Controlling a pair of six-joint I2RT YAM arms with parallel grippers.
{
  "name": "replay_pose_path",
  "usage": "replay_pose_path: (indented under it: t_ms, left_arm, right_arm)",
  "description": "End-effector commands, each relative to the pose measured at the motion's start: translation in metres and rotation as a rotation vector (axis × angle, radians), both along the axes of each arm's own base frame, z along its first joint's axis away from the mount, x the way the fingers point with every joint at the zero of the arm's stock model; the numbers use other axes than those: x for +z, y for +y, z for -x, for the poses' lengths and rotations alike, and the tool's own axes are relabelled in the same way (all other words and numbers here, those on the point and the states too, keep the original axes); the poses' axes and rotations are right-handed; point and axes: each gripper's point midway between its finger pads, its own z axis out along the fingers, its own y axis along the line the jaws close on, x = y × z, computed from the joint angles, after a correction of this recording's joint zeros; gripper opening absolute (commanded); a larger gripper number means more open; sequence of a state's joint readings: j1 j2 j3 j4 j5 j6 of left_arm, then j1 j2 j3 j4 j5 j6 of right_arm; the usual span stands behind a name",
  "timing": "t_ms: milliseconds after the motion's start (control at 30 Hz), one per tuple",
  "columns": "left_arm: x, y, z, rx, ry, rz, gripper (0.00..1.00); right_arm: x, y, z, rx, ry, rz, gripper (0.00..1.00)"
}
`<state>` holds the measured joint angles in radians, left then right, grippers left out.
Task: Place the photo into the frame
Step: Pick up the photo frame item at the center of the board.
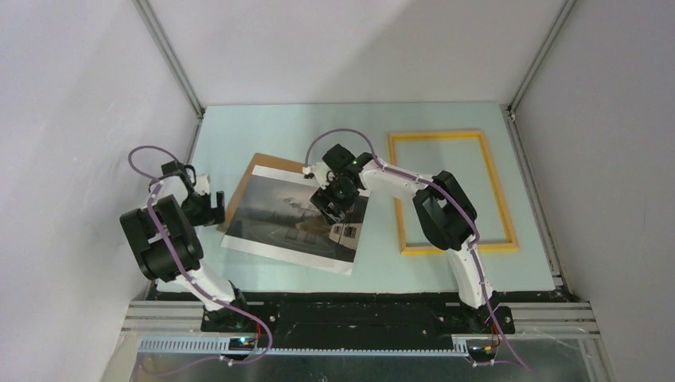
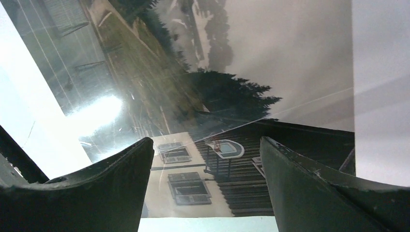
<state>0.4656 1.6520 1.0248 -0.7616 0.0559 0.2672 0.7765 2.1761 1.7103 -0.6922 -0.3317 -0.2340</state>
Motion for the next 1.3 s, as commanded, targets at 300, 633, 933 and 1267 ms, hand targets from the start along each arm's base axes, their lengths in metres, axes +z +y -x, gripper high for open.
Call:
replay_pose_path:
  t_ms: [300,633,933,1267]
  left_arm:
    - [-0.008,-0.004,-0.005,-0.070,0.019,0.046,0.97]
    - [-0.014,-0.021,0.006,-0.082,0.036,0.106,0.97]
    - [-0.001,-0.033,-0.007,-0.115,-0.041,0.169,0.98]
    - [0.005,-0.046,-0.019,-0.125,-0.078,0.246,0.98]
  right_arm:
    - [-0.021,0.005,0.004,-0.003,0.039,0.039,0.81]
    - [-0.023,0.011,0.010,0.008,0.056,0.027,0.81]
    - [-0.042,0.010,0.012,-0.007,0.085,0.051,0.81]
    - [-0.050,0.011,0.016,-0.022,0.125,0.049,0.80]
